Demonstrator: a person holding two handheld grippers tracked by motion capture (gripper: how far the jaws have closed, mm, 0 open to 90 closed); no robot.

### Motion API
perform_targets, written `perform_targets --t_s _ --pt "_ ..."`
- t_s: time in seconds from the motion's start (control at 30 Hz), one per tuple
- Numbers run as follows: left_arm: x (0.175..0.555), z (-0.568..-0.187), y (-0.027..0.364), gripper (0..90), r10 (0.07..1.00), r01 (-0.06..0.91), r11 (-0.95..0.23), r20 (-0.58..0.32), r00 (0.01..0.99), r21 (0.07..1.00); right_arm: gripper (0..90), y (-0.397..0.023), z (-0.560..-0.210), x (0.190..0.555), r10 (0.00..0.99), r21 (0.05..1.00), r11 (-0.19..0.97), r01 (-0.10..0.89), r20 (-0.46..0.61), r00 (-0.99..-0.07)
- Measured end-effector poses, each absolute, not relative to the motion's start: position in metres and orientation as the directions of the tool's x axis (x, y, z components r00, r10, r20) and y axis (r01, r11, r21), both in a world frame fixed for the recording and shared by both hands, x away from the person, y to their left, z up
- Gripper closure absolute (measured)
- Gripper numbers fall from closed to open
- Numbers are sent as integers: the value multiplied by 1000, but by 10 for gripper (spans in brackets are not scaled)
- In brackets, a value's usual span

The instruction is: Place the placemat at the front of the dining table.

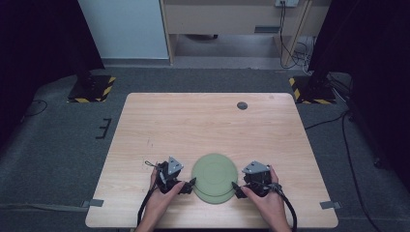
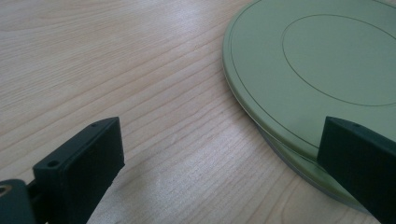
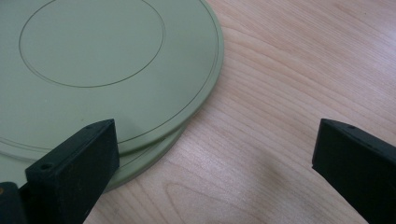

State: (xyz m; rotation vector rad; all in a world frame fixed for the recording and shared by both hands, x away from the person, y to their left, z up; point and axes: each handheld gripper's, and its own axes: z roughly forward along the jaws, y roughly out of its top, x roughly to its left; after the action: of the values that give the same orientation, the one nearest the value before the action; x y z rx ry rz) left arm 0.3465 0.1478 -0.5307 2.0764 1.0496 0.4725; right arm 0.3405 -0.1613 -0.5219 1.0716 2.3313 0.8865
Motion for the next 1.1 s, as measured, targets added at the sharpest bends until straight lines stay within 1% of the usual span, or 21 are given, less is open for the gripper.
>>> perform_targets --t_s 0.27,0.77,1.1 --pt "347 -530 147 0 804 527 -385 -4 594 758 15 -161 -522 342 791 703 492 513 -115 -601" --pt "346 -532 148 7 807 532 -390 0 591 751 60 -160 -521 337 784 707 502 498 -129 -608" --pt "348 -532 148 0 810 535 -386 -2 586 751 36 -160 -522 338 789 706 502 499 -139 -598"
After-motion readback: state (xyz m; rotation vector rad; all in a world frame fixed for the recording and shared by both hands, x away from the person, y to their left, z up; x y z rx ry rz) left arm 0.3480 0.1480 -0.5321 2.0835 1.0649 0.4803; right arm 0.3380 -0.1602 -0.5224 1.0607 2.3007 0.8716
